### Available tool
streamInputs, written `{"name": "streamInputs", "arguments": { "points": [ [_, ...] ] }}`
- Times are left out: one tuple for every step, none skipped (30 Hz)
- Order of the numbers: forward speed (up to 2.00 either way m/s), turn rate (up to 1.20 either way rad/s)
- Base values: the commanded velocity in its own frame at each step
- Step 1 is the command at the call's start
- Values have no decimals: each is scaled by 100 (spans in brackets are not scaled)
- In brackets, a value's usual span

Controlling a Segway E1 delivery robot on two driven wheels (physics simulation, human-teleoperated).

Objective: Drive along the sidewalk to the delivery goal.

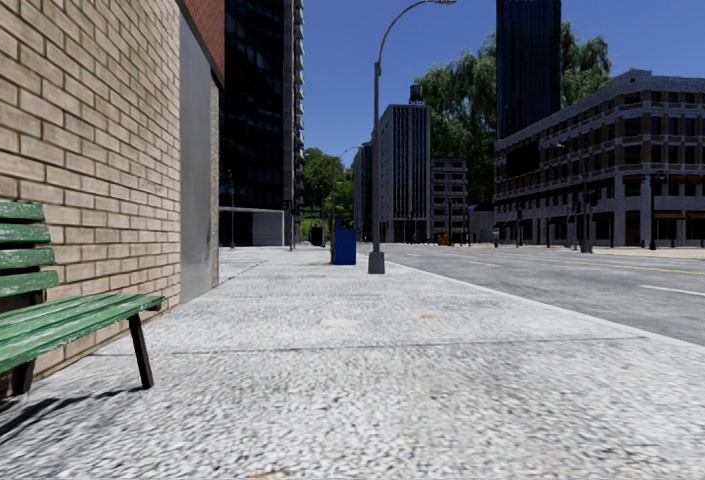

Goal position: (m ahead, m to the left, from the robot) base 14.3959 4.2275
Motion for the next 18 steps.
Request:
{"name": "streamInputs", "arguments": {
  "points": [
    [200,0],
    [200,0],
    [200,0],
    [200,3],
    [200,9],
    [200,17],
    [200,20],
    [200,20],
    [200,21],
    [200,21],
    [200,20],
    [200,20],
    [200,17],
    [200,12],
    [200,0],
    [200,0],
    [200,0],
    [200,0]
  ]
}}
